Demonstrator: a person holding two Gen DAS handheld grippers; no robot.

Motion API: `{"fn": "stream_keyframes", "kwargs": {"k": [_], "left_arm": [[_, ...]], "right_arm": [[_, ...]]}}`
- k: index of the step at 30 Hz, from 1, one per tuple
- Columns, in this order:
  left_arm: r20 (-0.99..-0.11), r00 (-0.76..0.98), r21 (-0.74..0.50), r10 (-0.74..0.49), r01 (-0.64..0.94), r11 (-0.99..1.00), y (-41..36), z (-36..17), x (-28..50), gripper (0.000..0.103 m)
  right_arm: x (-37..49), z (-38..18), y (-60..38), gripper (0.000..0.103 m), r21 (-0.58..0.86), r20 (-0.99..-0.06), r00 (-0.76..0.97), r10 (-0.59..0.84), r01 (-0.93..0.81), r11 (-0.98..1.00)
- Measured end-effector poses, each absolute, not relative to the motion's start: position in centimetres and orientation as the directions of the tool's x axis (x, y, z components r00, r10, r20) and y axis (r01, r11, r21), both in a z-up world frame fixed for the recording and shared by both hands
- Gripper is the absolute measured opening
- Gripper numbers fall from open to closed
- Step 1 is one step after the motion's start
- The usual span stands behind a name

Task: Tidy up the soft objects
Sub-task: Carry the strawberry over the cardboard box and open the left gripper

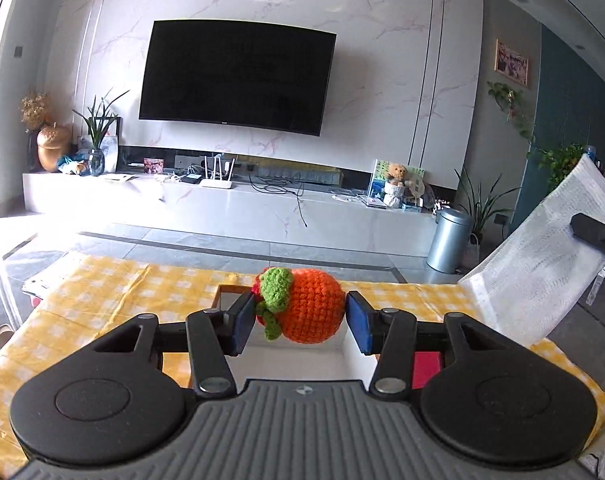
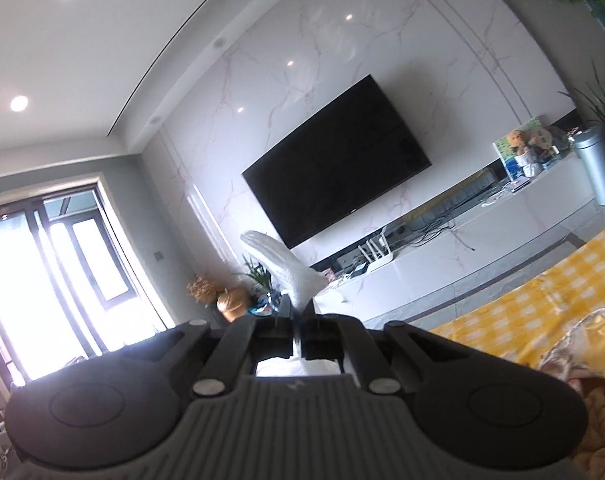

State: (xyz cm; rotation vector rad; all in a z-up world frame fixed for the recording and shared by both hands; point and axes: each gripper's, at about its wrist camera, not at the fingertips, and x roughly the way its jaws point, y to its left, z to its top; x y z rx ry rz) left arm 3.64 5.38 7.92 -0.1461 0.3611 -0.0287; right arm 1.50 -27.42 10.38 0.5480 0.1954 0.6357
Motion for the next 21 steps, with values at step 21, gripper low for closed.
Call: {"fn": "stream_keyframes", "kwargs": {"k": [21], "left_arm": [[-0.393, 0.918, -0.302, 0.054, -0.185, 0.935, 13.6, 3.6, 3.5, 0.056]], "right_arm": [[8.4, 1.6, -8.1, 0.000, 0.535, -0.396, 0.506, 0.766, -0.551, 0.640]]}}
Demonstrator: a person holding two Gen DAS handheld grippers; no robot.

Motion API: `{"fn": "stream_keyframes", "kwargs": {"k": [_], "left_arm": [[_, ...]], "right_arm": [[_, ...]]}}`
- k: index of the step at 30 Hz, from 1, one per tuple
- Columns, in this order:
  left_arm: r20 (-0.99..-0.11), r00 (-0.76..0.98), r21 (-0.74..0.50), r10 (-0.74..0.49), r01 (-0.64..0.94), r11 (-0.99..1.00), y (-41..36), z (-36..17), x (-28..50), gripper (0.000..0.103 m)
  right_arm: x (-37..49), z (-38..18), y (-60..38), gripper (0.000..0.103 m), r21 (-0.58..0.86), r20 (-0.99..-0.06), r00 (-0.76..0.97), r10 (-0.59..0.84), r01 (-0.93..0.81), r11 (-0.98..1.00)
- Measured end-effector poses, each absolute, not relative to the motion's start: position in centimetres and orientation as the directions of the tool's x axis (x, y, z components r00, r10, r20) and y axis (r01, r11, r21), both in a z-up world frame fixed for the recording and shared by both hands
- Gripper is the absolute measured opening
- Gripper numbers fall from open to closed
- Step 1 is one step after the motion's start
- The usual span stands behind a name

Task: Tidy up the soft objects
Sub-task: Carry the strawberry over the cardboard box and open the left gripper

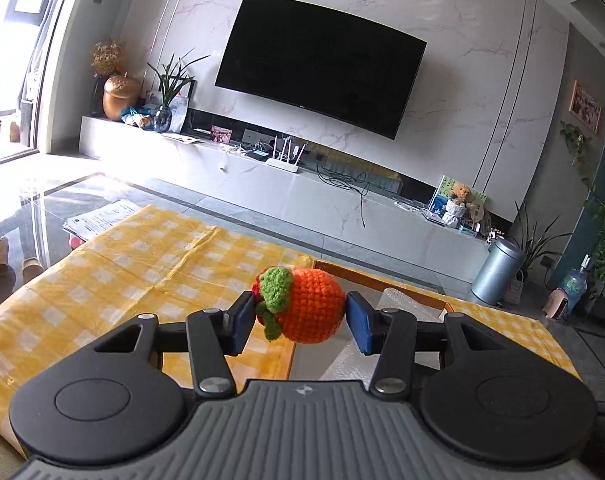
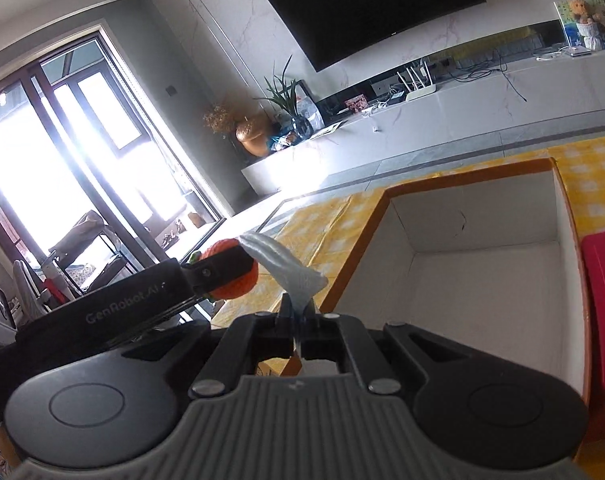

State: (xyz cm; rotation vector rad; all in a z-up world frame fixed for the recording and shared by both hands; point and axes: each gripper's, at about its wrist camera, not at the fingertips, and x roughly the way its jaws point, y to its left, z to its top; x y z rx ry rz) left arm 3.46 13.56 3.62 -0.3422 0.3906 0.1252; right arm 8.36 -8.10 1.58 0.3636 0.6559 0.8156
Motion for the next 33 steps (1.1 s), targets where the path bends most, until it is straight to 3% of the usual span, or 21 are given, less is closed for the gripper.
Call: {"fn": "stream_keyframes", "kwargs": {"k": [4, 9, 15, 17, 18, 19, 22, 27, 33], "left_arm": [[-0.401, 0.916, -0.341, 0.022, -0.171, 0.925, 14.3, 3.5, 3.3, 0.056], [-0.394, 0.919, -0.327, 0.033, -0.174, 0.929, 14.5, 3.8, 2.9, 0.056], [-0.408, 0.913, -0.300, 0.031, -0.165, 0.940, 13.8, 3.7, 3.6, 0.056], [-0.416, 0.909, -0.296, 0.030, -0.167, 0.940, 13.7, 3.6, 3.8, 0.056], [-0.421, 0.907, -0.297, 0.028, -0.166, 0.940, 13.7, 3.6, 3.9, 0.056], [-0.424, 0.905, -0.296, 0.026, -0.166, 0.941, 13.6, 3.5, 4.0, 0.056], [-0.428, 0.903, -0.281, 0.032, -0.167, 0.945, 13.4, 3.3, 4.0, 0.056], [-0.439, 0.898, -0.263, 0.021, -0.151, 0.953, 13.1, 2.9, 4.5, 0.056], [-0.467, 0.884, -0.241, -0.036, -0.088, 0.967, 12.0, 2.4, 5.0, 0.056]], "right_arm": [[9.3, 0.9, -6.5, 0.000, 0.556, -0.436, 0.413, 0.799, -0.574, 0.601], [12.0, -3.7, -4.5, 0.000, 0.506, -0.685, 0.294, 0.667, -0.466, 0.726], [12.6, -5.1, -3.7, 0.003, 0.425, -0.729, 0.322, 0.605, -0.480, 0.767], [12.1, -4.9, -3.4, 0.011, 0.345, -0.741, 0.369, 0.560, -0.506, 0.790], [11.8, -4.7, -3.4, 0.022, 0.312, -0.741, 0.392, 0.545, -0.518, 0.796], [11.5, -4.5, -3.4, 0.045, 0.278, -0.740, 0.416, 0.529, -0.527, 0.803], [10.1, -3.3, -4.2, 0.072, 0.156, -0.693, 0.535, 0.483, -0.543, 0.825], [8.9, -0.9, -7.8, 0.095, 0.143, -0.577, 0.628, 0.522, -0.551, 0.822], [8.6, 1.2, -13.7, 0.098, 0.214, -0.496, 0.701, 0.513, -0.474, 0.854]]}}
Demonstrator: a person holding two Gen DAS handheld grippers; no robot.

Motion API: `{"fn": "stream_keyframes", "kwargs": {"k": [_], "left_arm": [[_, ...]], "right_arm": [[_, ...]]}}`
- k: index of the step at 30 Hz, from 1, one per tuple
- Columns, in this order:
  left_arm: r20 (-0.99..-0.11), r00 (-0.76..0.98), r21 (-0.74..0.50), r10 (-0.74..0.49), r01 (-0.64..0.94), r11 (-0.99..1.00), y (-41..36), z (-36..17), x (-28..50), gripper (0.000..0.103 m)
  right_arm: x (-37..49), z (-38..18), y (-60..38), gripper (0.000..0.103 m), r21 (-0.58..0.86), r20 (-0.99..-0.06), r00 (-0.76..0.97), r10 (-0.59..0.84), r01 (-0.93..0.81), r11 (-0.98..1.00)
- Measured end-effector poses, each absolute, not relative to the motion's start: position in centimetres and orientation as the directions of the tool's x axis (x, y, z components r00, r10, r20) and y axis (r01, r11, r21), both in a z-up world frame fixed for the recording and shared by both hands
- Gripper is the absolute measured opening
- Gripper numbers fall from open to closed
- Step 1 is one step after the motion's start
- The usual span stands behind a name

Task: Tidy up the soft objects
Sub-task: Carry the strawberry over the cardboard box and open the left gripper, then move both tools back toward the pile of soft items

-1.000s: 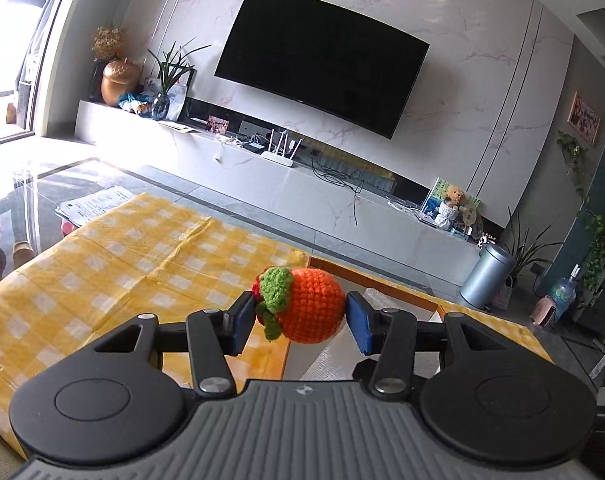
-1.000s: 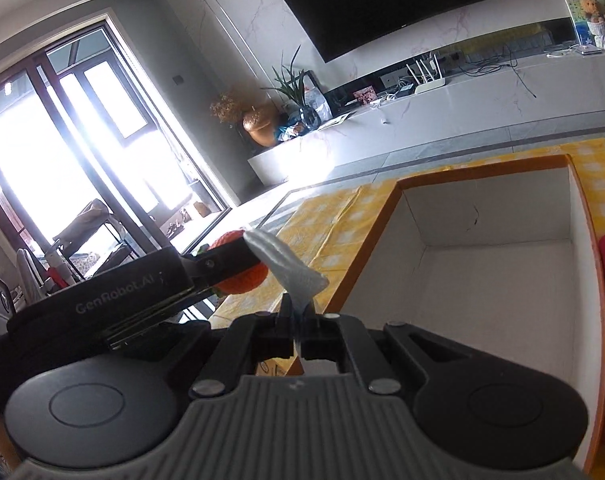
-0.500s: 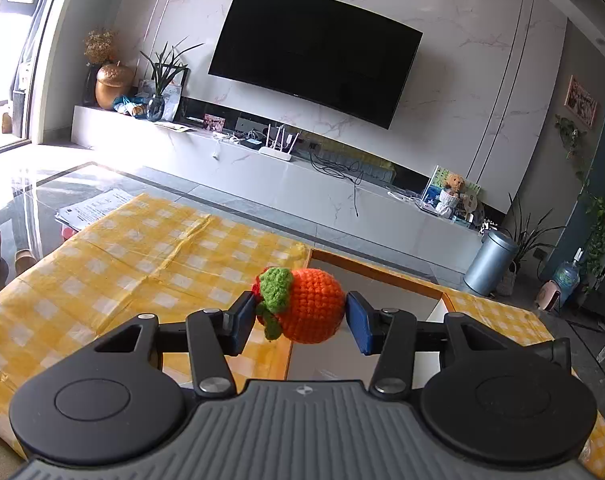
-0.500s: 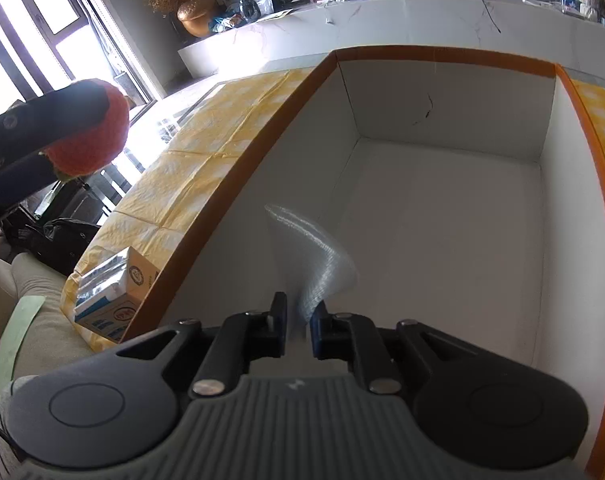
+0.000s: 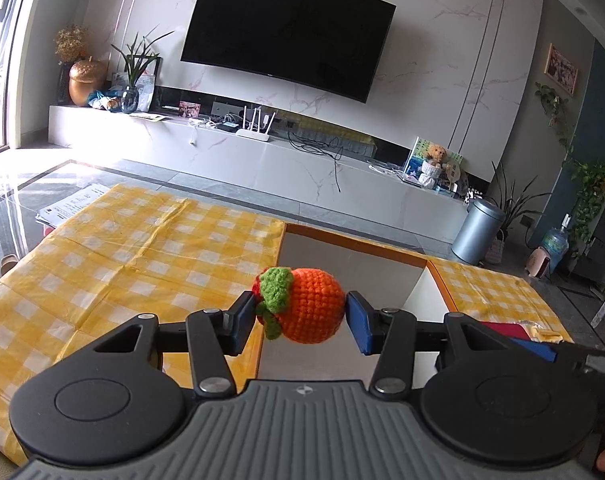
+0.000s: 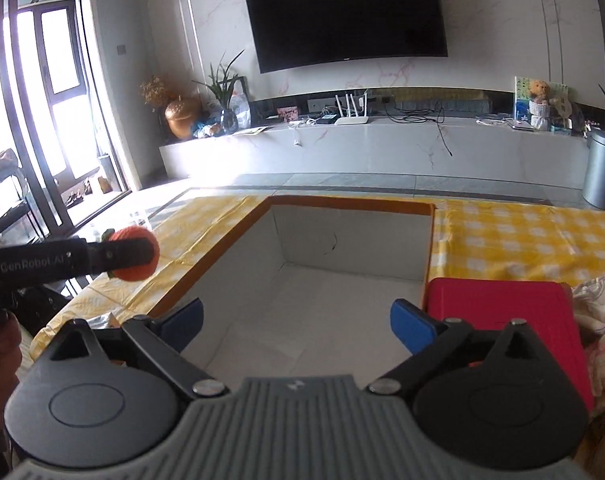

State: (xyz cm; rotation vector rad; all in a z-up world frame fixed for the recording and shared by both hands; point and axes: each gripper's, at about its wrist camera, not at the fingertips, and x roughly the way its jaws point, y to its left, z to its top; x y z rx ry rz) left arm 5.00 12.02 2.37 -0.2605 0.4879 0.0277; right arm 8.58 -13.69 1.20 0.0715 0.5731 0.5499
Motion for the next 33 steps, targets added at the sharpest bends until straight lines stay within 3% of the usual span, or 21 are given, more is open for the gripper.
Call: {"fn": "stream_keyframes", "kwargs": {"k": [7, 14, 19, 22, 26, 29, 33], "left_arm": [[-0.564, 0.825, -0.076, 0.021, -0.077, 0.994, 8.3, 0.4, 6.3, 0.056], [-0.638, 0.750, 0.099, 0.176, -0.146, 0.984, 5.9, -1.0, 6.3, 0.056], [-0.668, 0.718, 0.111, 0.198, -0.168, 0.980, 5.5, -1.4, 6.2, 0.058], [-0.632, 0.743, 0.126, 0.220, -0.181, 0.975, 5.1, -1.0, 5.7, 0.063], [-0.535, 0.829, 0.056, 0.162, -0.156, 0.986, 5.0, 0.6, 4.6, 0.090], [-0.457, 0.873, 0.051, 0.173, -0.169, 0.984, 5.0, 1.4, 3.9, 0.095], [-0.426, 0.881, 0.060, 0.204, -0.197, 0.978, 5.1, 1.9, 3.8, 0.095]], "right_arm": [[10.0, 0.7, -15.7, 0.098, 0.429, -0.472, 0.660, 0.585, -0.407, 0.806], [10.7, -0.8, -14.4, 0.098, 0.491, -0.508, 0.620, 0.598, -0.362, 0.792], [10.6, -1.0, -14.3, 0.098, 0.499, -0.518, 0.606, 0.604, -0.359, 0.789], [10.4, -1.0, -14.5, 0.098, 0.496, -0.521, 0.604, 0.603, -0.362, 0.790], [10.8, -0.9, -14.6, 0.098, 0.498, -0.524, 0.604, 0.601, -0.356, 0.791], [11.0, -0.9, -14.7, 0.098, 0.502, -0.526, 0.605, 0.598, -0.347, 0.792], [10.8, -0.5, -14.8, 0.098, 0.498, -0.526, 0.614, 0.588, -0.338, 0.799]]}}
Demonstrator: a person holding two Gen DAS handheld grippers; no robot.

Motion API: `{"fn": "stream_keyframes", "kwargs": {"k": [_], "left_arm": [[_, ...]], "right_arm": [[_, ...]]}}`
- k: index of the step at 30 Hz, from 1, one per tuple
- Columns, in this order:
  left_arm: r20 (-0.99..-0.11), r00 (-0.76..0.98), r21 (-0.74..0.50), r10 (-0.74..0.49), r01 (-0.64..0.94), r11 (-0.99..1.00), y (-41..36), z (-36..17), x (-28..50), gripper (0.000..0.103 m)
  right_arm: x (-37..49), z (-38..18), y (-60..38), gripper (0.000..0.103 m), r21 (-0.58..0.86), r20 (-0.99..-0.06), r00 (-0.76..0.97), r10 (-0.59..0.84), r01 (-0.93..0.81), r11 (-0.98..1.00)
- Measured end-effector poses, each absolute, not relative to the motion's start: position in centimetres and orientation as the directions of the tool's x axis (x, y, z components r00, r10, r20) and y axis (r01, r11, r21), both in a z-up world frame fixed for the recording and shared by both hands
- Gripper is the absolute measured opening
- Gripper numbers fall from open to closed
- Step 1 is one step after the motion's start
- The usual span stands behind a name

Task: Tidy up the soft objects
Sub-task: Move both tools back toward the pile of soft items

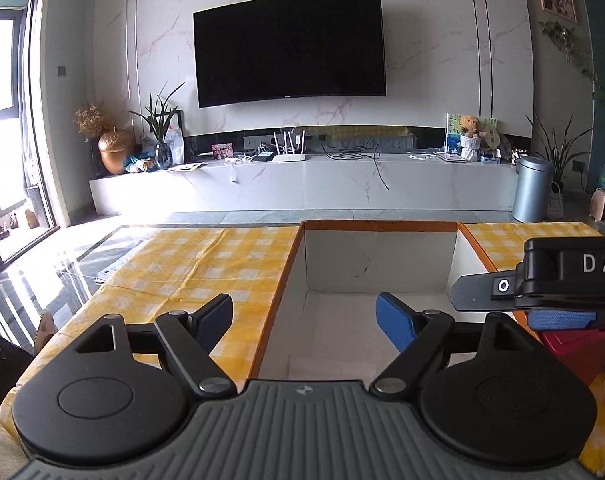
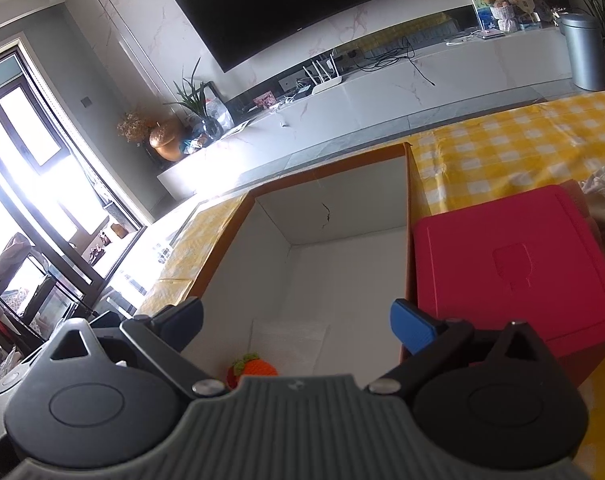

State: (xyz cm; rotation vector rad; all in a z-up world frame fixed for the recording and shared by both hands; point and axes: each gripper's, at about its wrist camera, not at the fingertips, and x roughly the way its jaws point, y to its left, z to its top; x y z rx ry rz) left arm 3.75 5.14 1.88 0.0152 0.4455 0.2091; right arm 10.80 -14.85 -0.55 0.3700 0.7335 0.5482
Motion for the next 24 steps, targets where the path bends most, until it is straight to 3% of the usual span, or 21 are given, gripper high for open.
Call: {"fn": "stream_keyframes", "kwargs": {"k": [14, 19, 24], "left_arm": [[-0.340, 0.922, -0.074, 0.186, -0.224, 0.972, 5.4, 3.9, 2.3, 0.095], [-0.328, 0.929, -0.074, 0.171, -0.206, 0.976, 5.0, 4.2, 1.9, 0.095], [-0.334, 0.932, -0.096, 0.138, -0.179, 0.979, 4.6, 5.1, 1.7, 0.095]], "right_arm": [[8.4, 2.7, -17.5, 0.098, 0.464, -0.469, 0.692, 0.549, -0.337, 0.820], [6.3, 5.4, -21.6, 0.098, 0.359, -0.447, 0.793, 0.413, -0.264, 0.895], [4.8, 6.0, -27.9, 0.100, 0.239, -0.481, 0.861, 0.164, -0.052, 0.970]]}}
